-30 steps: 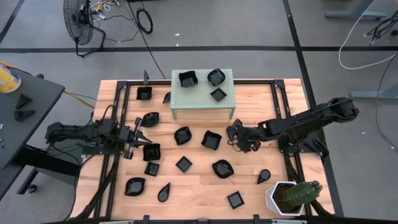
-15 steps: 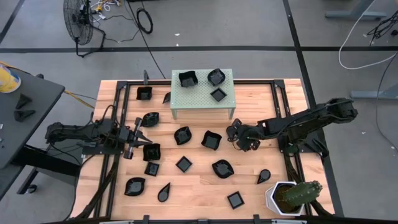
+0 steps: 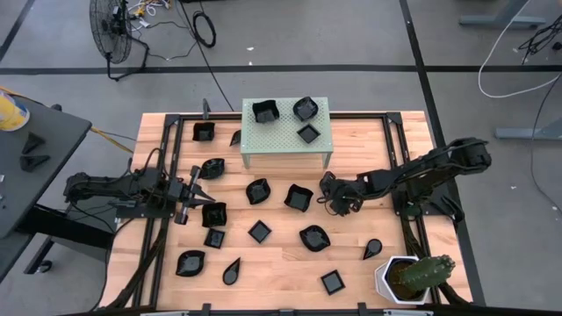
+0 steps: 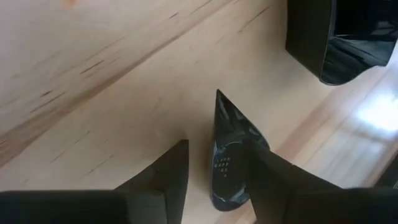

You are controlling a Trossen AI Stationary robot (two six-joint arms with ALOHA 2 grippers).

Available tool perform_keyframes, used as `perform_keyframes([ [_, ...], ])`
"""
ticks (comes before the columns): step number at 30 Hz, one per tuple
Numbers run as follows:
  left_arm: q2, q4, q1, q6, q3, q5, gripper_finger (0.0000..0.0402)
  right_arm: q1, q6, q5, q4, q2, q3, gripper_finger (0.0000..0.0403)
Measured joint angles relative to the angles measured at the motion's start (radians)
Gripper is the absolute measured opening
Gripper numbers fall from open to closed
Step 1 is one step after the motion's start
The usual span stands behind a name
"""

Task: Pick & Place Mini shaped plates
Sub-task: Put the drop shaped plate on the shelf

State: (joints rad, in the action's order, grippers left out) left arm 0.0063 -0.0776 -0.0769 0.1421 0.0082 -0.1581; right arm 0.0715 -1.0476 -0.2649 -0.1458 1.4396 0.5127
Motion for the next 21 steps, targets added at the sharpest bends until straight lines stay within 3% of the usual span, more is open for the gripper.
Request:
perform_keyframes([
  [7,0.0,0.0,0.0,0.0,0.0,0.0,0.0023,0.0,-0.012,-0.007,0.018,0.005,0.0,0.0143],
  [21,0.0,0.0,0.0,0.0,0.0,0.0,0.0023,-0.001,-0.009,-0.006,0.02,0.006,-0.001,0.0038],
])
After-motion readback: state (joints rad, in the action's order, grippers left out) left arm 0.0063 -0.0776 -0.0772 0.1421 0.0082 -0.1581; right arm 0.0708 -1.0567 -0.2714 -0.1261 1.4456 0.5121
